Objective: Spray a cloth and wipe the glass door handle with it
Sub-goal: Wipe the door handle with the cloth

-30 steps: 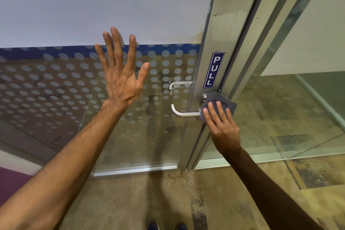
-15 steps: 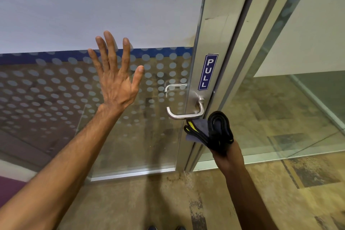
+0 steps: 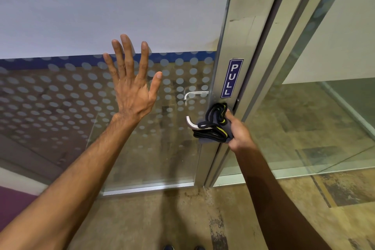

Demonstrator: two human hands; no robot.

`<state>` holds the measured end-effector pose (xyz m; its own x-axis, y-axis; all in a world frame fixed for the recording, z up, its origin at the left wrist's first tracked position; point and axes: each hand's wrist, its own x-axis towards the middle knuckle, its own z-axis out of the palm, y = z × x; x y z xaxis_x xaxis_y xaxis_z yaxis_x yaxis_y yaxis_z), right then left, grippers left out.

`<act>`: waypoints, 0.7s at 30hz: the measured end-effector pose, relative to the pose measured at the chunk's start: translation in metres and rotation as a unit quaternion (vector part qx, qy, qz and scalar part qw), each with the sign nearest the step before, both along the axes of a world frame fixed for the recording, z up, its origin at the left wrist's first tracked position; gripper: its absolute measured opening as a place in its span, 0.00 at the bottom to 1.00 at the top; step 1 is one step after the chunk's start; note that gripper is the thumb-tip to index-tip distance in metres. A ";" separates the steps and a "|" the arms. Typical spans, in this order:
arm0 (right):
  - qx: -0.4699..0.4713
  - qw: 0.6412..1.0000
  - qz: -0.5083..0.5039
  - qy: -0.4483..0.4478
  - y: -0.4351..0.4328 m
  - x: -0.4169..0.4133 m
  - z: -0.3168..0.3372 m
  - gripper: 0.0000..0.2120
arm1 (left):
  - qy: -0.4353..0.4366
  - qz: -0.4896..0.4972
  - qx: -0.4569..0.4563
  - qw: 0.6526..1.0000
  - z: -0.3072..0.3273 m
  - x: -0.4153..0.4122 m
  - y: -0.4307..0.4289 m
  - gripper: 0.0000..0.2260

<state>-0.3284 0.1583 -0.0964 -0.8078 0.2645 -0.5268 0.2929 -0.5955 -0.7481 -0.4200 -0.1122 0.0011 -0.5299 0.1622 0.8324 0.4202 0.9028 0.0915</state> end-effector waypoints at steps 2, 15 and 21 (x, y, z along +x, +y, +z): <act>0.017 0.999 -0.023 -0.018 -0.002 0.001 -0.001 0.24 | -0.002 -0.005 -0.002 1.000 -0.001 -0.001 -0.001 0.31; 0.015 0.983 -0.182 0.014 -0.057 0.021 -0.015 0.13 | 0.014 0.005 -0.025 1.000 -0.004 -0.005 -0.002 0.32; 0.072 0.980 -0.187 -0.011 -0.087 0.024 -0.016 0.15 | 0.015 0.014 -0.006 1.000 -0.004 -0.005 -0.002 0.33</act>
<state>-0.3041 0.0713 -0.1126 -0.6285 0.6128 -0.4790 0.0920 -0.5530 -0.8281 -0.4245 -0.1143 -0.0029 -0.5092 0.1580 0.8460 0.3977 0.9150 0.0685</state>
